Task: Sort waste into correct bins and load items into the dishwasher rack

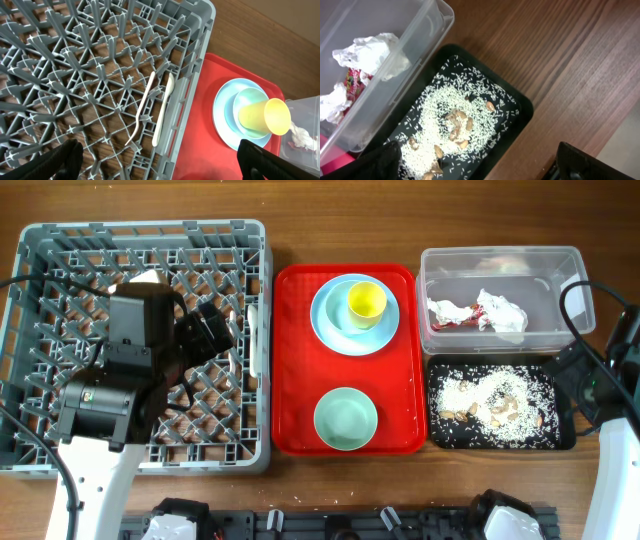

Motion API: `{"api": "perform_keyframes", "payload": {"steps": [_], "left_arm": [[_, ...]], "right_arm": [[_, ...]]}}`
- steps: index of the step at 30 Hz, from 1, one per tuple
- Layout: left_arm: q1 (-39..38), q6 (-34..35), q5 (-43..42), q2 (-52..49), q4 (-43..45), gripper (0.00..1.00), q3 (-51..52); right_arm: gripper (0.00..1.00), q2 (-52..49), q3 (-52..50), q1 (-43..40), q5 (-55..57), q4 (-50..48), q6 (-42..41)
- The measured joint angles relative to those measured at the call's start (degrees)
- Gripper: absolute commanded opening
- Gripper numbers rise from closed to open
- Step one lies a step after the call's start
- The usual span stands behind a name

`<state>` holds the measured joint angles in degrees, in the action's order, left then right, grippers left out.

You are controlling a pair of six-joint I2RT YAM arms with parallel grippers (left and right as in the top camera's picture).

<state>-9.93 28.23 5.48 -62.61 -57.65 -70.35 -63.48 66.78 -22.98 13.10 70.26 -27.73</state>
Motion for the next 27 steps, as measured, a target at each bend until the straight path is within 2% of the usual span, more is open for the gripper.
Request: {"api": "perform_keyframes", "payload": {"steps": [3,9,12,13,15,16,19,20,22,26,27], "left_arm": [[0.00,0.00,0.00,0.00,0.04,1.00,0.00],[0.00,0.02,-0.79,0.00,3.43,1.00,0.00],[-0.02,0.20,-6.86,-0.44,3.69,1.00,0.00],[-0.46,0.31,-12.11,-1.44,4.13,0.98,0.00],[-3.54,0.37,-16.85,-4.35,4.94,0.52,-0.02],[-6.64,-0.11,-18.47,-6.34,6.21,0.37,-0.02],[-16.13,-3.74,-20.85,-12.00,12.79,0.33,-0.17],[-18.14,-4.02,-21.29,-13.20,12.50,0.32,-0.79],[-21.66,-4.66,-21.97,-18.05,6.05,0.30,-8.55],[-24.68,-6.54,-21.09,-29.86,-5.11,0.27,-31.82],[-25.40,-6.78,-20.09,-32.87,-7.74,0.21,-36.68]], "right_arm": [[1.00,4.26,-0.39,0.00,0.00,-3.63,0.00],[1.00,25.64,-0.42,0.00,-0.02,-4.57,0.00],[1.00,30.25,-0.42,0.00,0.00,-4.50,0.00],[1.00,30.84,-0.42,0.00,0.00,-4.50,0.00],[1.00,30.82,-0.42,0.00,0.00,-4.50,0.00],[1.00,30.82,-0.42,0.00,0.00,-4.50,0.00],[1.00,30.82,-0.42,0.00,0.00,-4.52,0.00],[1.00,30.80,-0.42,0.00,-0.02,-4.50,0.00],[1.00,30.82,-0.42,0.00,0.00,-4.50,0.00],[1.00,30.73,-0.42,0.00,0.00,-4.57,0.00],[1.00,30.73,-0.42,0.00,0.00,-4.52,0.00]]}}
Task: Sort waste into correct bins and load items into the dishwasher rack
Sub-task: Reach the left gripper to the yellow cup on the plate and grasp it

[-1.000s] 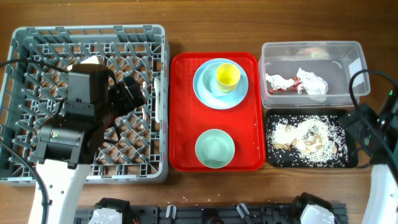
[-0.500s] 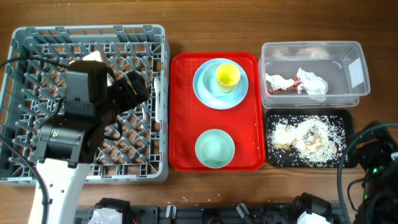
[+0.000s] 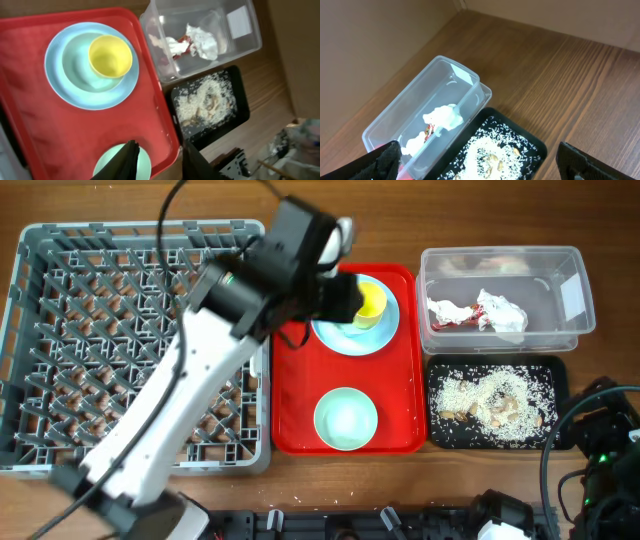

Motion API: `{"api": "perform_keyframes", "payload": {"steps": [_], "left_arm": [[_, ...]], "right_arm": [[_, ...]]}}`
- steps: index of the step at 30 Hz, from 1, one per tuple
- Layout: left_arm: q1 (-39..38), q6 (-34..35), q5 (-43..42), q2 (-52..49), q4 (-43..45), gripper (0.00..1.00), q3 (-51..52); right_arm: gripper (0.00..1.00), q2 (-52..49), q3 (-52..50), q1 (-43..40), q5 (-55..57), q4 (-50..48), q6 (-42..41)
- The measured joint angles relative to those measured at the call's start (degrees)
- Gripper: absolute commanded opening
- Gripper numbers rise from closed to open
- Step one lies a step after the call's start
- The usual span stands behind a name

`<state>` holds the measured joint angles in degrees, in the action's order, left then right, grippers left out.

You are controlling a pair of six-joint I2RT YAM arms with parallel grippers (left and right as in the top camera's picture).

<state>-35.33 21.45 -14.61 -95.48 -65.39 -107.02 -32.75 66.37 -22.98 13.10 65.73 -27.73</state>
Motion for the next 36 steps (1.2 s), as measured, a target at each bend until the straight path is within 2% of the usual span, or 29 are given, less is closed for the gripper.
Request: {"api": "perform_keyframes", "payload": {"steps": [1,2,3,6,7,8,10,14,18,26,36], "left_arm": [[-0.83,-0.37,1.14,-3.21,-1.16,0.13,-3.58],[-1.57,-0.98,1.79,-5.88,-1.27,0.23,-4.98],[-2.51,-1.88,2.62,-9.09,-1.22,0.28,-5.33],[-5.33,-3.28,3.45,-17.99,1.86,0.35,-5.31],[-6.12,-3.41,3.50,-20.06,3.10,0.34,-5.22],[-6.75,-3.45,3.67,-21.42,4.35,0.27,-5.09],[-7.43,-3.85,3.72,-21.94,7.17,0.20,-5.01],[-7.96,-3.82,5.66,-21.94,10.19,0.21,-5.07],[-11.06,-3.82,15.15,-22.86,11.30,0.25,-4.50],[-11.76,-3.82,25.16,-30.34,13.81,0.25,-3.87],[-11.74,-3.85,27.34,-31.08,14.27,0.17,-3.87]], "right_arm": [[1.00,0.00,0.00,0.00,-0.02,0.02,0.00],[1.00,0.00,0.00,0.00,0.00,0.00,0.00],[1.00,0.00,0.00,0.00,0.00,0.02,0.00],[1.00,0.00,0.00,0.00,0.00,0.02,0.00],[1.00,0.00,0.00,0.00,0.00,0.00,0.00],[1.00,0.00,0.00,0.00,0.00,0.00,0.00],[1.00,0.00,0.00,0.00,0.00,0.00,0.00],[1.00,0.00,0.00,0.00,0.00,0.00,0.00],[0.99,0.00,0.00,0.00,0.00,0.02,0.00],[1.00,0.00,0.00,0.00,0.00,0.00,0.00],[1.00,0.00,0.00,0.00,0.00,0.00,0.00]]}}
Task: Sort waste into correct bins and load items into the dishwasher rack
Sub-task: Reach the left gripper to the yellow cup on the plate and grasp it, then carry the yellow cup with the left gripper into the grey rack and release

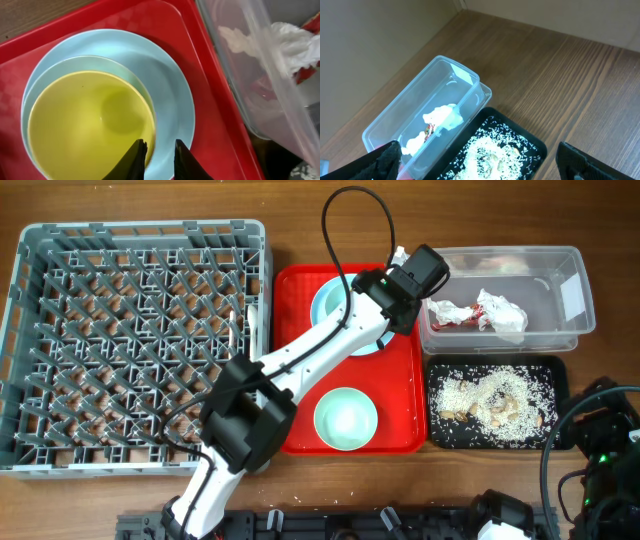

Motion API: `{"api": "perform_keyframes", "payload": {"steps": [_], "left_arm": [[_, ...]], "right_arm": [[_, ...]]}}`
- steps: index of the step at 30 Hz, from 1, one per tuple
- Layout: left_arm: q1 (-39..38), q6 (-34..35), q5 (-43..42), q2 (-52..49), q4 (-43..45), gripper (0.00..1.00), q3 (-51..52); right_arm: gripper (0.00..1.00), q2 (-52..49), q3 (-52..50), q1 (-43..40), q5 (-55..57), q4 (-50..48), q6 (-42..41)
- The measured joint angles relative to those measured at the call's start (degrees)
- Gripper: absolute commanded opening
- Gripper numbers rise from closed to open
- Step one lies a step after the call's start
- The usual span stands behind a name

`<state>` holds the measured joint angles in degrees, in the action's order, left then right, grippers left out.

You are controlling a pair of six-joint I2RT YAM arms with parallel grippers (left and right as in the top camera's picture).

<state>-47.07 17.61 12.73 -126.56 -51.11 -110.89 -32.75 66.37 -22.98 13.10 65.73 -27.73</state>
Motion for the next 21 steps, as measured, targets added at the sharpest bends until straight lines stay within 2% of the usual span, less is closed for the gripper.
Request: {"api": "perform_keyframes", "payload": {"steps": [2,10,14,17,19,21], "left_arm": [[0.00,-0.11,0.37,-1.84,0.04,0.04,0.00],[0.22,-0.59,8.79,-3.43,-1.27,0.04,0.04],[0.48,-0.57,12.46,1.73,-5.79,0.04,0.09],[1.84,-0.57,6.34,14.82,-9.31,0.04,0.15],[4.61,-0.59,-2.84,24.06,-12.13,0.04,-0.02],[11.52,-0.83,-13.64,30.95,-14.25,0.04,-0.79]], "right_arm": [[1.00,0.00,0.00,0.00,0.00,0.00,0.00],[1.00,0.00,0.00,0.00,0.00,0.02,0.00],[1.00,0.00,0.00,0.00,0.00,0.02,0.00],[1.00,0.00,0.00,0.00,0.00,0.00,0.00],[1.00,0.00,0.00,0.00,0.00,0.02,0.00],[1.00,0.00,0.00,0.00,0.00,0.04,0.00]]}}
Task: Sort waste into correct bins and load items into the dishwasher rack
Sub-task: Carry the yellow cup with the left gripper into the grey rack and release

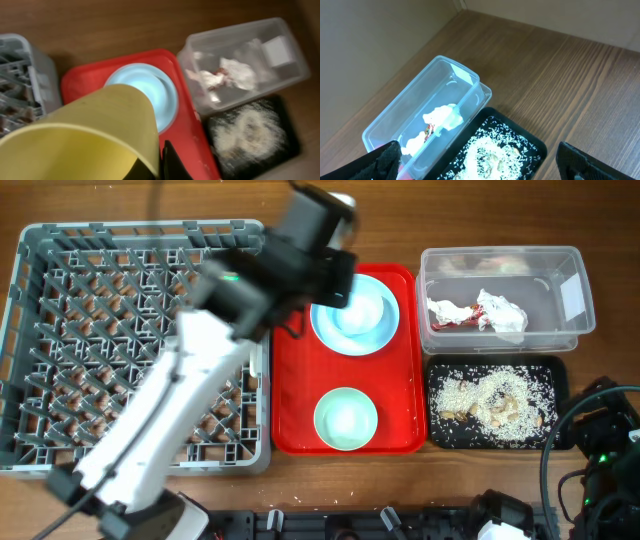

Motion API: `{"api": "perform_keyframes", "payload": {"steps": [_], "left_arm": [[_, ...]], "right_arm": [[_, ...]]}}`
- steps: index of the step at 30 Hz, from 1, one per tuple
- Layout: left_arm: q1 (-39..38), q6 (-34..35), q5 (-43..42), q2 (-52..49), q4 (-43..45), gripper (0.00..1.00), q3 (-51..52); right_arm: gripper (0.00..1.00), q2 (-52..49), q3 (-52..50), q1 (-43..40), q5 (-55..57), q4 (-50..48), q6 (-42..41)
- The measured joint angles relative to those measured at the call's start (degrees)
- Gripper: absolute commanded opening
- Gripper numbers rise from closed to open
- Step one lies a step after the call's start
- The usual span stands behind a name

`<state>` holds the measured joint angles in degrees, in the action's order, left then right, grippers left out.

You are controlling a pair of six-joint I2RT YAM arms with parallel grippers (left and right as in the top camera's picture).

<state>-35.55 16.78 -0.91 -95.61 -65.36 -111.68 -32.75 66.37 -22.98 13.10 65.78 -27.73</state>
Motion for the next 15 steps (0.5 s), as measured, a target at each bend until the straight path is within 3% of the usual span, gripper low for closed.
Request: {"api": "perform_keyframes", "payload": {"steps": [4,5,8,11,15], "left_arm": [[16.61,-4.66,-22.73,-0.04,-5.31,0.04,-0.02],[26.34,-9.38,-37.70,-2.45,-8.55,0.04,0.20],[36.74,-17.73,-56.61,-8.15,-17.33,0.04,0.02],[44.96,-25.62,-64.89,-16.63,-23.30,0.04,0.22],[48.19,-32.17,-69.20,-25.31,-25.11,0.04,0.50]], "right_arm": [[1.00,-0.02,0.00,0.00,-0.02,-0.04,0.00],[1.00,0.00,0.00,0.00,0.00,-0.07,0.00],[1.00,0.00,0.00,0.00,-0.02,-0.07,0.00],[1.00,0.00,0.00,0.00,-0.02,-0.07,0.00],[1.00,-0.02,0.00,0.00,-0.02,-0.04,0.00]]}}
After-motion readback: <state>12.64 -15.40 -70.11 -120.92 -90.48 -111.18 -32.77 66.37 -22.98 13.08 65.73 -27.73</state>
